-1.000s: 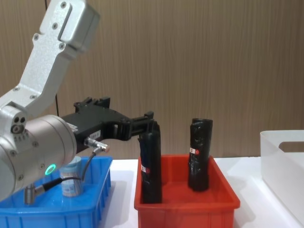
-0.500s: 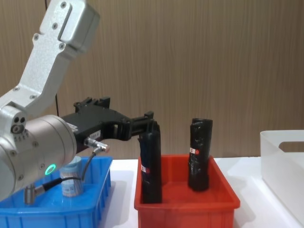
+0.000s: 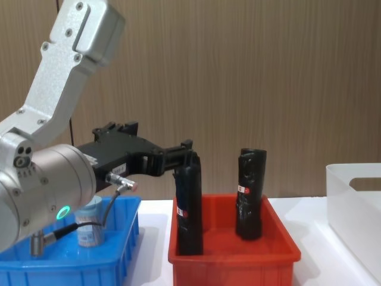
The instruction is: Pick the cotton swabs from the blue box and place them into the white box.
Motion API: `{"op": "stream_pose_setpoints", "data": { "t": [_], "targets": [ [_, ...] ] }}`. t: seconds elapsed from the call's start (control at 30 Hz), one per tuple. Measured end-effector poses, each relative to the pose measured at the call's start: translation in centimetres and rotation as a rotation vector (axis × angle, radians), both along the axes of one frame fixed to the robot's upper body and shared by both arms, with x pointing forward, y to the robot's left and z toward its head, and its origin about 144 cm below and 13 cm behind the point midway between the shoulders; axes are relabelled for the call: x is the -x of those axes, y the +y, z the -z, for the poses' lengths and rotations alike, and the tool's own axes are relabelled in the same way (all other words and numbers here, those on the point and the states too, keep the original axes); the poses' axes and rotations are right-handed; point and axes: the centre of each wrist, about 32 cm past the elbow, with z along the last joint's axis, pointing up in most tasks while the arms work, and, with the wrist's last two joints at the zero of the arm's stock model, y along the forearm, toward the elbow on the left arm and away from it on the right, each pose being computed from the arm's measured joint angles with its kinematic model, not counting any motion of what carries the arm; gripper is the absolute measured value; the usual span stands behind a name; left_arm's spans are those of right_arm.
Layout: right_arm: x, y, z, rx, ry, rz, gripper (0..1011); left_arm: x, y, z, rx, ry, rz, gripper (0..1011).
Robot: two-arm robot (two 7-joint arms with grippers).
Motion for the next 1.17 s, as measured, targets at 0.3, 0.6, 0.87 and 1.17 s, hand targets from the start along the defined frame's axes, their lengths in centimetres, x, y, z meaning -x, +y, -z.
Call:
{"op": "stream_pose_setpoints", "data": {
  "t": [0.3, 0.6, 0.87, 1.17],
  "targets": [
    [0.08, -0.01, 0.0, 0.002, -0.005, -0.005, 1002, 0.0, 0.0, 0.0, 0.0, 0.0, 0.0, 1004],
    [0.12, -0.05, -0.01, 0.004, -0.008, -0.006, 1002, 0.0, 0.0, 0.0, 0.0, 0.0, 0.0, 1004],
    [0.14, -0.05, -0.01, 0.004, -0.01, -0.007, 1002, 0.0, 0.0, 0.0, 0.0, 0.0, 0.0, 1004],
    [0.16, -0.04, 0.0, 0.005, -0.011, -0.008, 1002, 0.0, 0.0, 0.0, 0.0, 0.0, 0.0, 1004]
  ]
}}
